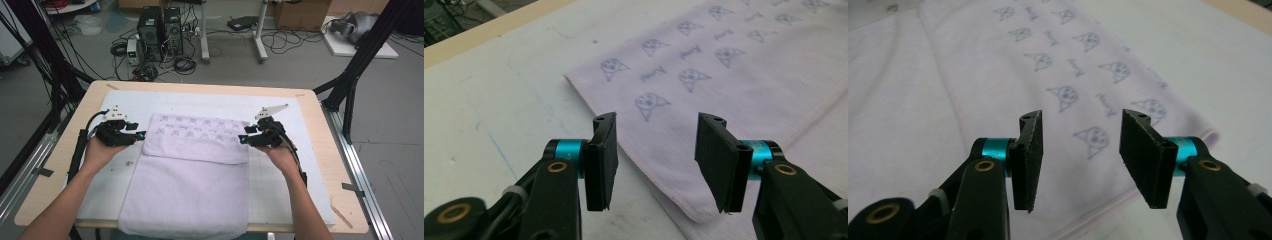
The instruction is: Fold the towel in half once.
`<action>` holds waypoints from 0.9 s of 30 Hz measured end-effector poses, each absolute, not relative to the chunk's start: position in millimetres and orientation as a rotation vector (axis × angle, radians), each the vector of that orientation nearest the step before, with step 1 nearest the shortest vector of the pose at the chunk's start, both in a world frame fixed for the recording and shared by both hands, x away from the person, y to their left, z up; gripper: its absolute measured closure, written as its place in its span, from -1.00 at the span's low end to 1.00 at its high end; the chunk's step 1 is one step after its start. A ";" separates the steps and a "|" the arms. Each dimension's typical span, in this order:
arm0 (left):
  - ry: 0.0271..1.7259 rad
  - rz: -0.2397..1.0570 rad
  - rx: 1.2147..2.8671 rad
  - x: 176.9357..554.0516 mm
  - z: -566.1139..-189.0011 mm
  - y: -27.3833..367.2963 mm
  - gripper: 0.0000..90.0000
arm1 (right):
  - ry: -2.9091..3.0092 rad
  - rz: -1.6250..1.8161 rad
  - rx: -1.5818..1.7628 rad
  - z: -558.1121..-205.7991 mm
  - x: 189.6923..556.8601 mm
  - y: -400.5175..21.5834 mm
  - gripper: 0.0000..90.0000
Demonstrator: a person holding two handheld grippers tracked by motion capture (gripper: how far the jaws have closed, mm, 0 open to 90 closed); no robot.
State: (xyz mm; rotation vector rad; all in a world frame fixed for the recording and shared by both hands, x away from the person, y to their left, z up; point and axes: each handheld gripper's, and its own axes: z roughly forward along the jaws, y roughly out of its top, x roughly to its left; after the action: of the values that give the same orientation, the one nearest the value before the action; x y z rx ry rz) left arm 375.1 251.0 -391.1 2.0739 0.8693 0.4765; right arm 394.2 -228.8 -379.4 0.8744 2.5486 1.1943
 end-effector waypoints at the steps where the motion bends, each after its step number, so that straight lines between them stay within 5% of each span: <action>1: 0.858 0.478 2.084 371.1 -392.9 249.8 0.16 | 2.553 1.195 0.866 -381.8 389.8 -228.0 0.15; 16: 0.807 0.387 2.212 355.9 -431.3 234.6 0.42 | 2.684 1.098 0.847 -425.3 356.9 -214.2 0.25; 24: 0.797 0.412 2.242 358.8 -436.9 231.0 0.78 | 2.657 1.117 0.840 -438.9 355.3 -219.5 0.83; 27: 0.810 0.399 2.229 359.7 -435.3 233.5 0.86 | 2.672 1.128 0.835 -438.0 355.9 -219.8 0.89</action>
State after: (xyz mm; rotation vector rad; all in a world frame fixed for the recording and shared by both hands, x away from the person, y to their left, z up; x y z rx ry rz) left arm 359.7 233.5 -435.3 2.2289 0.8104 0.3987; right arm 355.9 -219.8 -438.0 0.8353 2.6715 1.1280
